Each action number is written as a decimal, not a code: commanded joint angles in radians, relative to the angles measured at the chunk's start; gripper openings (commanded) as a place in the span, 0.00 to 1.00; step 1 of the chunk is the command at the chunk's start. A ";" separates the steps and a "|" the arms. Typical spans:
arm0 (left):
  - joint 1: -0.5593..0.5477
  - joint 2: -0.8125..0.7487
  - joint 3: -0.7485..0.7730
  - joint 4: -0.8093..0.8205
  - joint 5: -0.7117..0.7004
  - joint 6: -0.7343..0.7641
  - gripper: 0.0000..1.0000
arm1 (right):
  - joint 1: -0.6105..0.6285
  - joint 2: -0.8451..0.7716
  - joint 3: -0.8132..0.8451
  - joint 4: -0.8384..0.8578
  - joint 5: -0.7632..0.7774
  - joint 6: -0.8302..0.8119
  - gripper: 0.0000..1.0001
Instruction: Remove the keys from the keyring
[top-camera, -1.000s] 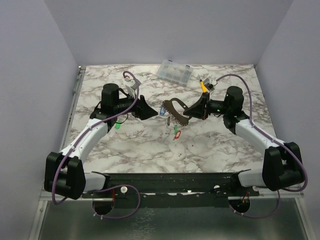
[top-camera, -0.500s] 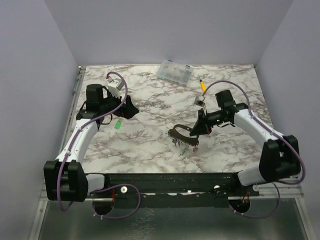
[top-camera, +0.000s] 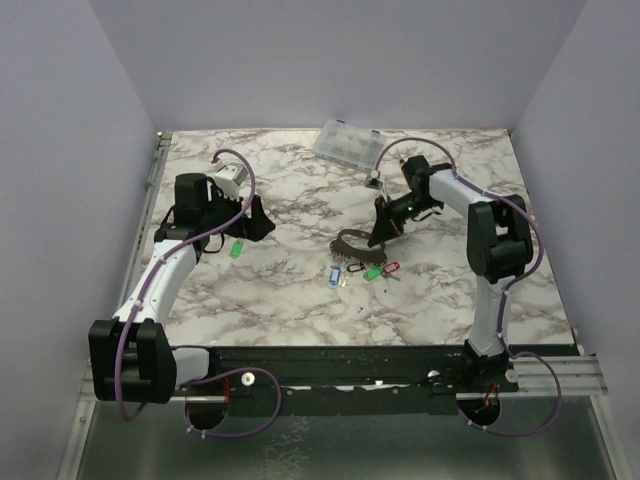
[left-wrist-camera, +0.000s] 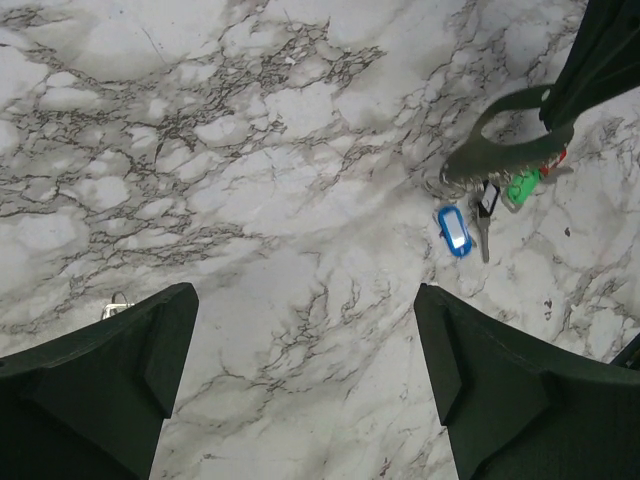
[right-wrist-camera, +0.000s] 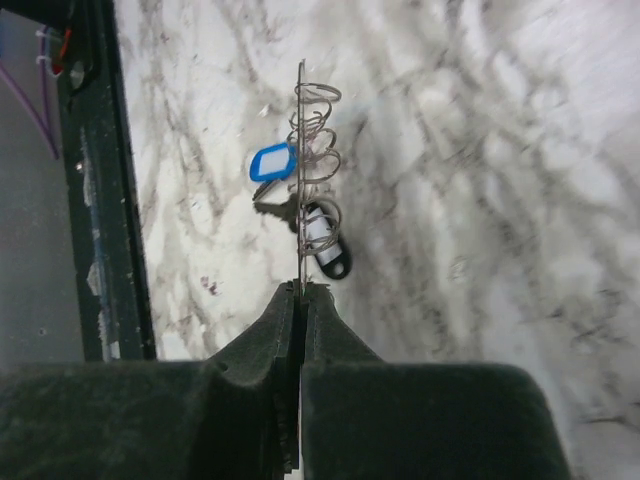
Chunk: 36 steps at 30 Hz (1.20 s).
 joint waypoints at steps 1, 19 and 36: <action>0.006 -0.019 -0.029 0.025 -0.036 -0.004 0.97 | -0.006 0.126 0.198 -0.150 0.016 -0.082 0.01; 0.006 0.061 0.059 -0.046 -0.127 -0.004 0.99 | -0.064 0.213 0.358 0.162 0.221 0.185 0.65; 0.079 0.322 0.454 -0.201 -0.346 0.015 0.99 | -0.295 -0.402 -0.192 0.573 0.222 0.534 1.00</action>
